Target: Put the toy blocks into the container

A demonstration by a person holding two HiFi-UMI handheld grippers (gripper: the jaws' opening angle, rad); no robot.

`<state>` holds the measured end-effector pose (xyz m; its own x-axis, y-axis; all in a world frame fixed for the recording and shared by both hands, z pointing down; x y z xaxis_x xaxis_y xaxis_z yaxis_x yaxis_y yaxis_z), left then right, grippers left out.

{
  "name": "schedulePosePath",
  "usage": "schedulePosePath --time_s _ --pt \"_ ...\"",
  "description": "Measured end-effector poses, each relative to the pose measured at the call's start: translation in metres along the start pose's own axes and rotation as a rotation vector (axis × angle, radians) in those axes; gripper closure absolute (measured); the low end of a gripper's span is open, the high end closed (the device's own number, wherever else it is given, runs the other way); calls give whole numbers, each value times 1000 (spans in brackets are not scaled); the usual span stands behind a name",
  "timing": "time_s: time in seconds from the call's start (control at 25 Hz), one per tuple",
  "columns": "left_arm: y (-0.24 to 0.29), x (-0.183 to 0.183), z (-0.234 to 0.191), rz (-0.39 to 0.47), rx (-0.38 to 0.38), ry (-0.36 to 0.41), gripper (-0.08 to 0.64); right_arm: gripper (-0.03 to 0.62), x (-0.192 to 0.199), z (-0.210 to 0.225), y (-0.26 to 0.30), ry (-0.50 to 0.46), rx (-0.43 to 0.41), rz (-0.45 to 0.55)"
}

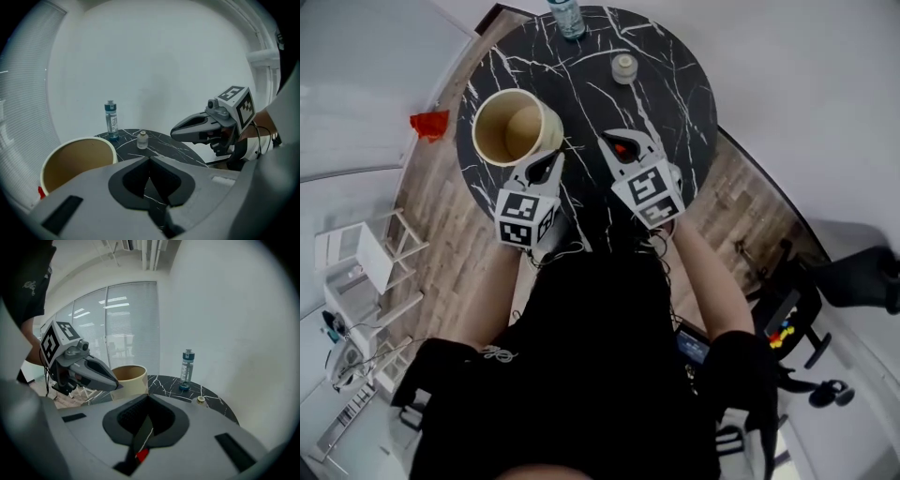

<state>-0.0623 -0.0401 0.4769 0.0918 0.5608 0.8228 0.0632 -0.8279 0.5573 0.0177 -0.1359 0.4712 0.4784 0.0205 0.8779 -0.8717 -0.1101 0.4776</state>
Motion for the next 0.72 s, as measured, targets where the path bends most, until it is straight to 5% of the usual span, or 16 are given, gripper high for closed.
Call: schedulePosePath --time_s 0.72 --pt "64 64 46 -150 -32 -173 560 595 94 21 4 -171 -187 -245"
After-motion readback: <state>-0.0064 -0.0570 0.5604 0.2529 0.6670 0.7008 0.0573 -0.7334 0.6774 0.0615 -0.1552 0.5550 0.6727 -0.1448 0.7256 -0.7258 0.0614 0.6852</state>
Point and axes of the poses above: the fingertips, and each gripper's own axes: y forward along the fingers, z to its right, x out of its underside, the point moved 4 cm from there along -y, backward along the fingers, and after that the axes turned 3 degrees about x, right-handed, at the moved point
